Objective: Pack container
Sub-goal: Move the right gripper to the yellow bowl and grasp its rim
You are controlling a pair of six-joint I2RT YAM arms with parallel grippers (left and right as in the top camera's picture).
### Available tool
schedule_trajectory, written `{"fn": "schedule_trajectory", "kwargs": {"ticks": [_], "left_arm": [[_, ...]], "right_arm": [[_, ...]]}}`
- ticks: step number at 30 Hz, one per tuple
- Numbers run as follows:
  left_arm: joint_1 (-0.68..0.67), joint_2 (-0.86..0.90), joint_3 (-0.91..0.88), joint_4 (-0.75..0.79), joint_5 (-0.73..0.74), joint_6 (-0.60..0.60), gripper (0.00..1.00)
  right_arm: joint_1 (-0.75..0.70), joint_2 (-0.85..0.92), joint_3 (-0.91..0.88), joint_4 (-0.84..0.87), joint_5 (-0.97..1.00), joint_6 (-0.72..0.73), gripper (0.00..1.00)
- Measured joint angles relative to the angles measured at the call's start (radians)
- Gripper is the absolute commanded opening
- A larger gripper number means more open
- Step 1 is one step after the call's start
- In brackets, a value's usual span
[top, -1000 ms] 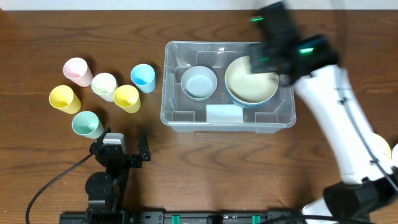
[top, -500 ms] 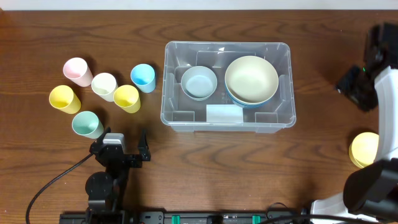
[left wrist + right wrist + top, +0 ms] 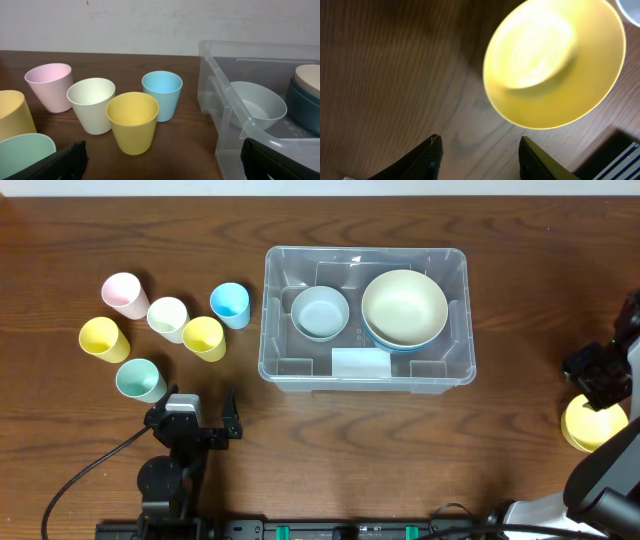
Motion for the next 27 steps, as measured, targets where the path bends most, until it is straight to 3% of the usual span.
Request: {"fn": "schedule_trajectory", "kwargs": {"ticks": [9,12,17,25,27], "left_arm": [[0.000,0.000,0.000,0.000,0.000,0.000,0.98],[0.000,0.000,0.000,0.000,0.000,0.000,0.98],[0.000,0.000,0.000,0.000,0.000,0.000,0.98],[0.000,0.000,0.000,0.000,0.000,0.000,0.98],[0.000,0.000,0.000,0.000,0.000,0.000,0.98]], "right_arm": [[-0.047,0.000,-0.134,0.164,-0.023,-0.035,0.51],[-0.052,0.000,-0.182,0.220,-0.030,-0.045,0.44],[-0.052,0.000,-0.214,0.270,-0.037,-0.063,0.25],[-0.052,0.000,-0.266,0.329,-0.036,-0.068,0.23],[-0.052,0.000,-0.288,0.344,-0.036,-0.068,0.18]]}}
